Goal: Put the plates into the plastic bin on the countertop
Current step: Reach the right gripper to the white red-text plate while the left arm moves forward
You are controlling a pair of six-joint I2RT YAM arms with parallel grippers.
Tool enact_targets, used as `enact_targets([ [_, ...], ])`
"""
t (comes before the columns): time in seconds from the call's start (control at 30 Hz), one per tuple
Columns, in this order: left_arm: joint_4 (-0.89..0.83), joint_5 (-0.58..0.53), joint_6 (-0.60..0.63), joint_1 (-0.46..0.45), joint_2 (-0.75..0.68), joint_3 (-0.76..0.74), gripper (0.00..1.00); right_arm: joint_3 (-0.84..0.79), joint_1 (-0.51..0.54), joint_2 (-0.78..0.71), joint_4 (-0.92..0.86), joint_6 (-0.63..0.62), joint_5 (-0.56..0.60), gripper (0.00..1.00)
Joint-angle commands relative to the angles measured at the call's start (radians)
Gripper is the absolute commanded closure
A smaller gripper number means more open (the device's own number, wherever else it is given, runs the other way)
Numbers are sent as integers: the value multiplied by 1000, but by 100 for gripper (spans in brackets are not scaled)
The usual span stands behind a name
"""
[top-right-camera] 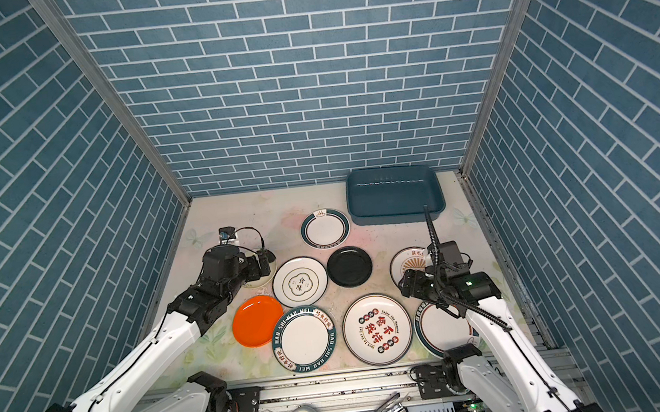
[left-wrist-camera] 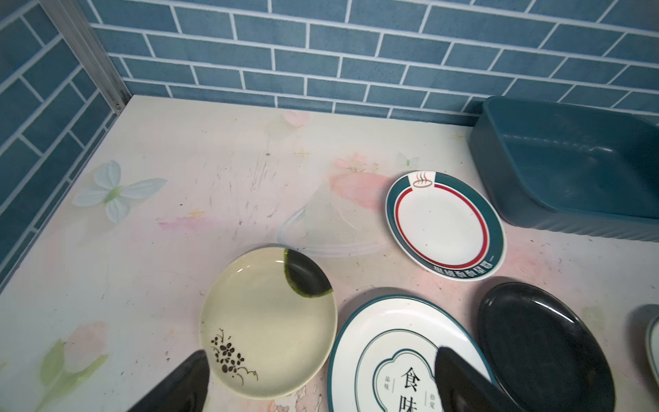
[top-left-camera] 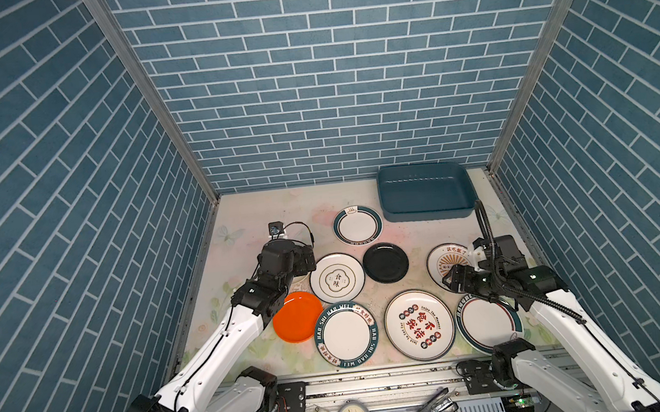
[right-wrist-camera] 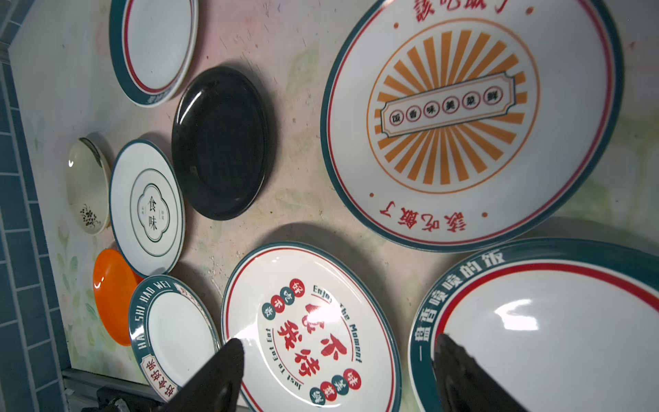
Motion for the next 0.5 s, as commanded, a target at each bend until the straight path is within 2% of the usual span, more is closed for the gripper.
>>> enact_targets([
  [0.0,-34,35,0,-21,-18,20,0,-12,34,3,-29,64,28,17],
  [0.33,-61,64,-21,-70,-30,7,0,-38,138,107,83,112,67,18],
  [0.47,-64,112,-48,-82,-30,1,0,-53,155,137,141,138,50,18],
])
